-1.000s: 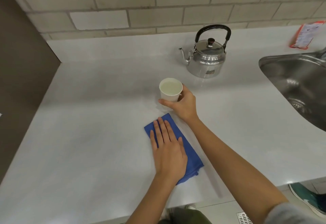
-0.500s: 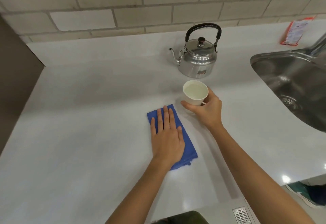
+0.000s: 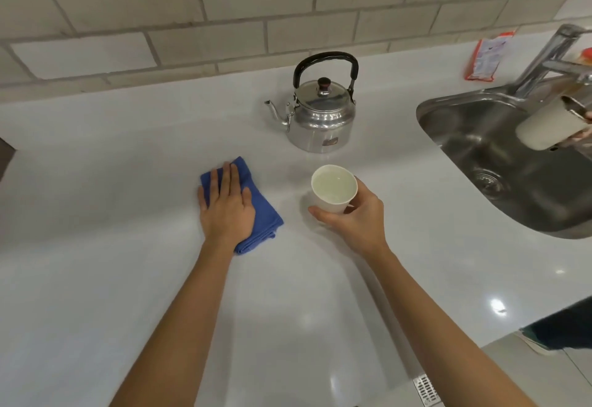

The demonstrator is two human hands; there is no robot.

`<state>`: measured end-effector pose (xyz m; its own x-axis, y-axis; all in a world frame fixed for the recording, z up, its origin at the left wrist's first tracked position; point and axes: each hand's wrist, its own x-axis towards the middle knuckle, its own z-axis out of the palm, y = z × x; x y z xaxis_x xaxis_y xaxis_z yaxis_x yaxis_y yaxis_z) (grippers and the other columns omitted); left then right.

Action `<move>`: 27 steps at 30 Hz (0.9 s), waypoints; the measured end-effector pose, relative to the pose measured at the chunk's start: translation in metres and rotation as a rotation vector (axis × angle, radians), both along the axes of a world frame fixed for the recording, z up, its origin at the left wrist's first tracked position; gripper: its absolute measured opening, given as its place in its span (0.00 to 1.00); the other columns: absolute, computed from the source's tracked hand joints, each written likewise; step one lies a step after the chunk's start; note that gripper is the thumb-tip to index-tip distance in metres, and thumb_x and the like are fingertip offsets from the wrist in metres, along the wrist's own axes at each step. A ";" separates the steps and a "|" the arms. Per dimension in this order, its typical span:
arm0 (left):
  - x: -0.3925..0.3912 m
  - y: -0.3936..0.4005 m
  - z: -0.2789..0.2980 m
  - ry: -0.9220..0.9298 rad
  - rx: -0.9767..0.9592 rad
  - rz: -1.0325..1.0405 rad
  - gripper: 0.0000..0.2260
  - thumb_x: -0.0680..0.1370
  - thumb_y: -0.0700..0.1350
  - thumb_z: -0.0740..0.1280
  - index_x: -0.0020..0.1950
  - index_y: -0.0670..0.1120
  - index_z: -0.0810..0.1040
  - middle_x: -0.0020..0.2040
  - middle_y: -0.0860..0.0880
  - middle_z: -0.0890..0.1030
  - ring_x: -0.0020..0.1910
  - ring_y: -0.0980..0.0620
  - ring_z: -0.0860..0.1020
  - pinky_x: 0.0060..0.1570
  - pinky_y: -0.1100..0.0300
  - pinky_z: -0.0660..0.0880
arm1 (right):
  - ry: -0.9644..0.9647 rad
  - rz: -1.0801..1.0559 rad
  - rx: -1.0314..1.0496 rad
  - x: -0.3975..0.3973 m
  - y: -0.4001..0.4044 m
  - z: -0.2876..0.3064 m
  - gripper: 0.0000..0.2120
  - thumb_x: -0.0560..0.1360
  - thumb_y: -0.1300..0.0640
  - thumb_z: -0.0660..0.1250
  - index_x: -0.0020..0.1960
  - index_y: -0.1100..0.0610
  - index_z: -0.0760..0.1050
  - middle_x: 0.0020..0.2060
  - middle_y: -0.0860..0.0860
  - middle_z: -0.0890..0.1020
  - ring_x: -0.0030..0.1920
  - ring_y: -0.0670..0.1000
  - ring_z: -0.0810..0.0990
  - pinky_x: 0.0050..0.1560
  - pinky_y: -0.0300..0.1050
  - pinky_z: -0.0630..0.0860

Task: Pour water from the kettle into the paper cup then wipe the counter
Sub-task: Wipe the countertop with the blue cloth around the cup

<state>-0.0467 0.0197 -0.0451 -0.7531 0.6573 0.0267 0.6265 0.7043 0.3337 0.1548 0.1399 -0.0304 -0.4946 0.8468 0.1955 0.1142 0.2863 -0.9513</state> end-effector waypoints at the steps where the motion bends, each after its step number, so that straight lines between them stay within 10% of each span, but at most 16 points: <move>1: -0.002 -0.007 0.001 -0.003 0.001 0.015 0.25 0.84 0.49 0.48 0.80 0.46 0.47 0.81 0.50 0.51 0.80 0.50 0.48 0.77 0.45 0.42 | -0.004 0.001 -0.007 0.000 0.001 -0.001 0.31 0.57 0.46 0.84 0.58 0.44 0.78 0.48 0.41 0.85 0.51 0.46 0.84 0.48 0.43 0.82; 10: 0.056 -0.005 0.008 -0.013 -0.046 0.160 0.27 0.82 0.46 0.52 0.80 0.42 0.46 0.81 0.46 0.47 0.79 0.42 0.43 0.75 0.43 0.38 | -0.059 -0.009 -0.026 0.001 0.000 -0.003 0.33 0.56 0.44 0.83 0.59 0.46 0.78 0.48 0.40 0.85 0.50 0.43 0.84 0.49 0.40 0.80; 20: 0.105 -0.050 0.000 0.104 -0.068 -0.247 0.27 0.81 0.52 0.38 0.80 0.47 0.46 0.81 0.51 0.47 0.80 0.48 0.47 0.78 0.47 0.48 | -0.113 -0.048 0.020 0.002 -0.006 -0.006 0.33 0.57 0.42 0.82 0.59 0.50 0.78 0.48 0.42 0.84 0.49 0.44 0.83 0.49 0.43 0.81; 27: 0.024 0.003 0.005 0.058 -0.079 -0.118 0.26 0.83 0.49 0.47 0.80 0.48 0.45 0.81 0.52 0.49 0.80 0.51 0.46 0.77 0.48 0.47 | -0.109 -0.045 -0.028 0.002 -0.004 -0.009 0.27 0.56 0.45 0.83 0.52 0.45 0.79 0.43 0.39 0.85 0.45 0.44 0.83 0.46 0.43 0.81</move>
<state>-0.0229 0.0226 -0.0404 -0.6689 0.7432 0.0123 0.7234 0.6471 0.2409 0.1570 0.1359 -0.0395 -0.4733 0.8729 0.1187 0.2296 0.2523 -0.9400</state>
